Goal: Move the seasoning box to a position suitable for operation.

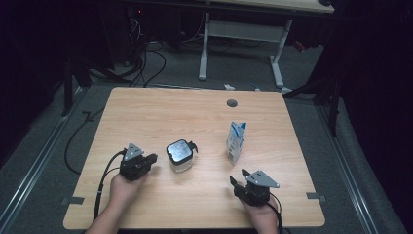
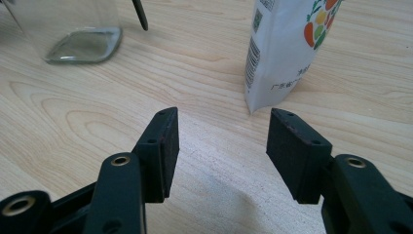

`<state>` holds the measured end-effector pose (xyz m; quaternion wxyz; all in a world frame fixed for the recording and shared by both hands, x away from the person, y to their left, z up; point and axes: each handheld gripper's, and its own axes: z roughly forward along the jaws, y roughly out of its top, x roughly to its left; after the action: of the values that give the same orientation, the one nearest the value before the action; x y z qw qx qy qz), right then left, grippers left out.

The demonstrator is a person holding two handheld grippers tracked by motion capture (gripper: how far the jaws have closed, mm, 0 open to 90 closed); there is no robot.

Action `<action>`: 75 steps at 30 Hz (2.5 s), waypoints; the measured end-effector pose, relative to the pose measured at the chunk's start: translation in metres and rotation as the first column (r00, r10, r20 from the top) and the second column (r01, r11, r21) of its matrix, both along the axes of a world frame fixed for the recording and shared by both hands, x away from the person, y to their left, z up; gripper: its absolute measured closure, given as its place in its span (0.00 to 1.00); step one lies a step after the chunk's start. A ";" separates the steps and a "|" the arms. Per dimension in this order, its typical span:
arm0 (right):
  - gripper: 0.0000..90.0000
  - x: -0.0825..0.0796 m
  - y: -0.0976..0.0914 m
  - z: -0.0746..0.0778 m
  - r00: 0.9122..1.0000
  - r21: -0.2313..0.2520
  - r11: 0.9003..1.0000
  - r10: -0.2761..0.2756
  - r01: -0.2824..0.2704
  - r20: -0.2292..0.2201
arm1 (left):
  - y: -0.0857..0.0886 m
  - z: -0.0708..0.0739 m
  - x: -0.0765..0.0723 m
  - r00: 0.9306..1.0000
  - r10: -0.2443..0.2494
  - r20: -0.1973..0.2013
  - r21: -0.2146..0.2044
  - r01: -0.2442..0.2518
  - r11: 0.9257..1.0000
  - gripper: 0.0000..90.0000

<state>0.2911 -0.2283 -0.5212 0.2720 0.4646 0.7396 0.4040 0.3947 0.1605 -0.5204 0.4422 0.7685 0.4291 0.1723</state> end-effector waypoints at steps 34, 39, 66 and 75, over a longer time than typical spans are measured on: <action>0.69 0.001 0.011 -0.004 0.999 -0.028 0.999 0.040 -0.040 -0.003 | -0.042 0.012 -0.033 0.992 -0.104 0.072 -0.071 0.109 0.992 1.00; 0.73 0.007 0.020 -0.004 0.998 -0.029 0.998 0.054 -0.054 -0.012 | -0.044 0.014 -0.051 0.984 -0.160 0.081 -0.054 0.165 0.985 0.97; 1.00 0.068 0.123 0.005 0.979 -0.027 0.979 0.202 -0.203 -0.034 | 0.024 -0.001 -0.052 0.998 -0.009 0.057 -0.022 0.010 1.000 0.68; 0.99 0.049 0.100 0.006 0.983 -0.062 0.981 0.182 -0.183 -0.017 | 0.013 -0.004 -0.051 0.998 -0.049 0.039 -0.035 0.050 0.998 0.77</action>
<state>0.3400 -0.1284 -0.5154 0.2442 0.3881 0.7929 0.4012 0.3437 0.1733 -0.5240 0.4681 0.7675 0.4043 0.1683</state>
